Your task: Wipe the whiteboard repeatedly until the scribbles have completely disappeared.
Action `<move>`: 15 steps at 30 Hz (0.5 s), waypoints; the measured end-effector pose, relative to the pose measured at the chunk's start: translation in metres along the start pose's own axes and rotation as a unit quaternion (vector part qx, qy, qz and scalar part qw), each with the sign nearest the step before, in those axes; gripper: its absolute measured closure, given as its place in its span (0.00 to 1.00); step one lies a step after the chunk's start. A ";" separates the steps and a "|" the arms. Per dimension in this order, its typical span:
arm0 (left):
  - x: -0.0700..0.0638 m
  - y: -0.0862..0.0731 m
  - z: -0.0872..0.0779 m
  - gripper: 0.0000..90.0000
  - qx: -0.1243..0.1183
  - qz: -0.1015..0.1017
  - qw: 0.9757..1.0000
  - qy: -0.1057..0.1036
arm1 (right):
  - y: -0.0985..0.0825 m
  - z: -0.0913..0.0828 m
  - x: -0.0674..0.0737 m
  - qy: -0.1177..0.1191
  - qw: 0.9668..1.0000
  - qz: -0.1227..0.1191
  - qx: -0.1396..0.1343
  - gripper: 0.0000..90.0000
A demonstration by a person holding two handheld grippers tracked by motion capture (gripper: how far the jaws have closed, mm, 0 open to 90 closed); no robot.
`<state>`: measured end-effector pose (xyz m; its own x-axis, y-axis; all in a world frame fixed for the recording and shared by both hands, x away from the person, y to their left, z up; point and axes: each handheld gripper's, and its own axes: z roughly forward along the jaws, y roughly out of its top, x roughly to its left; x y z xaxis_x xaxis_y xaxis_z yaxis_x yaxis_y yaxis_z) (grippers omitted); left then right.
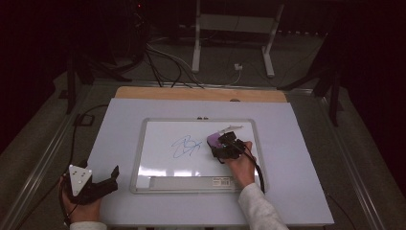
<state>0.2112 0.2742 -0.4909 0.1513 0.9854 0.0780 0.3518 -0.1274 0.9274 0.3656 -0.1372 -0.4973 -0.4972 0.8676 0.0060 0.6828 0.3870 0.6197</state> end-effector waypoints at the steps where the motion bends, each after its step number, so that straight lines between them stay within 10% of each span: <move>1: 0.000 0.000 0.000 0.01 0.002 0.002 1.000 -0.001 | 0.000 0.000 0.005 0.017 1.000 -0.006 0.000 0.46; 9: 0.001 0.000 0.000 0.01 0.000 0.000 1.000 0.001 | 0.001 0.000 0.052 0.103 0.988 -0.113 0.010 0.46; 12: 0.001 0.000 -0.001 0.01 -0.001 -0.001 1.000 0.001 | 0.004 0.002 0.046 0.092 0.991 -0.097 0.010 0.46; 15: 0.002 0.000 -0.001 0.01 -0.003 -0.003 1.000 0.001 | 0.006 0.005 0.024 0.029 0.999 -0.031 0.004 0.46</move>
<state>0.2102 0.2759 -0.4904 0.1470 0.9865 0.0726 0.3475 -0.1203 0.9299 0.3605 -0.1126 -0.4970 -0.5691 0.8221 0.0143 0.6544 0.4423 0.6133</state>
